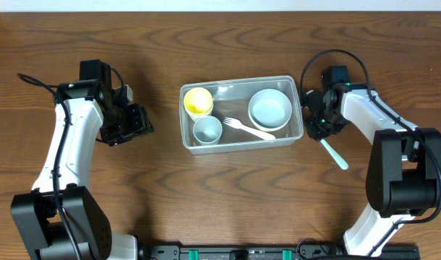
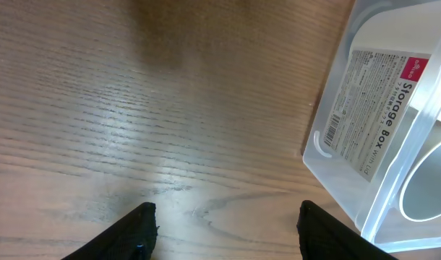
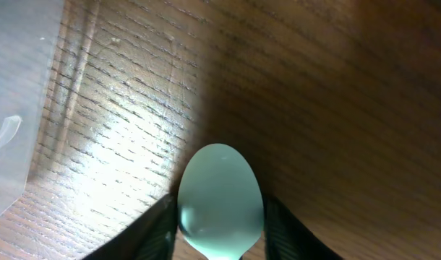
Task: Pack container
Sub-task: 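Move the right gripper to the pale green spoon and grasp it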
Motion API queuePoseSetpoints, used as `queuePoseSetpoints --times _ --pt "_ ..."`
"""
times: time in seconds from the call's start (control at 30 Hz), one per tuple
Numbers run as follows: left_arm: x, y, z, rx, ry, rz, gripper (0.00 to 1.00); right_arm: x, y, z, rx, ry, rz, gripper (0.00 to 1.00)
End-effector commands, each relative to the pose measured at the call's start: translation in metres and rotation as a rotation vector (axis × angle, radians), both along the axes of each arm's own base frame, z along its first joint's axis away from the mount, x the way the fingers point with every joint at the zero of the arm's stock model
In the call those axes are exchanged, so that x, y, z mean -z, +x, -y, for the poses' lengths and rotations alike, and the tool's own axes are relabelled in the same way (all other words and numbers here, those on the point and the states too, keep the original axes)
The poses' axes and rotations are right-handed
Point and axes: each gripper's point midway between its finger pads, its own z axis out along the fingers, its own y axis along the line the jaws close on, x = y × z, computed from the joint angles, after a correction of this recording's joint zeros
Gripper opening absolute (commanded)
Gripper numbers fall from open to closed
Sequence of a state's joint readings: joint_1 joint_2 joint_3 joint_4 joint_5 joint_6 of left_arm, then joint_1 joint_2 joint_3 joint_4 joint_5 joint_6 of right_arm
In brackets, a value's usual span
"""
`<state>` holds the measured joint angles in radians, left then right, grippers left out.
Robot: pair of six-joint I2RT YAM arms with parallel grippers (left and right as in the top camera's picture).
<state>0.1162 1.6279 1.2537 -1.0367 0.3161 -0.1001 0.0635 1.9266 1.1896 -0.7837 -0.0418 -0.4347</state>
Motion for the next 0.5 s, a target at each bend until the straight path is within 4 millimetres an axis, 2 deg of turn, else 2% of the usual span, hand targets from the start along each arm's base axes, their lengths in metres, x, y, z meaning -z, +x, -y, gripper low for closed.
queuePoseSetpoints --times 0.0,0.47 --pt "-0.0033 0.0022 0.0009 0.012 -0.009 0.013 0.63 0.0124 -0.0142 -0.0156 -0.027 0.057 -0.054 0.35" --pt "-0.0033 0.0022 0.0009 0.012 -0.008 0.013 0.63 0.0124 -0.0141 -0.0155 -0.027 0.057 -0.053 0.19"
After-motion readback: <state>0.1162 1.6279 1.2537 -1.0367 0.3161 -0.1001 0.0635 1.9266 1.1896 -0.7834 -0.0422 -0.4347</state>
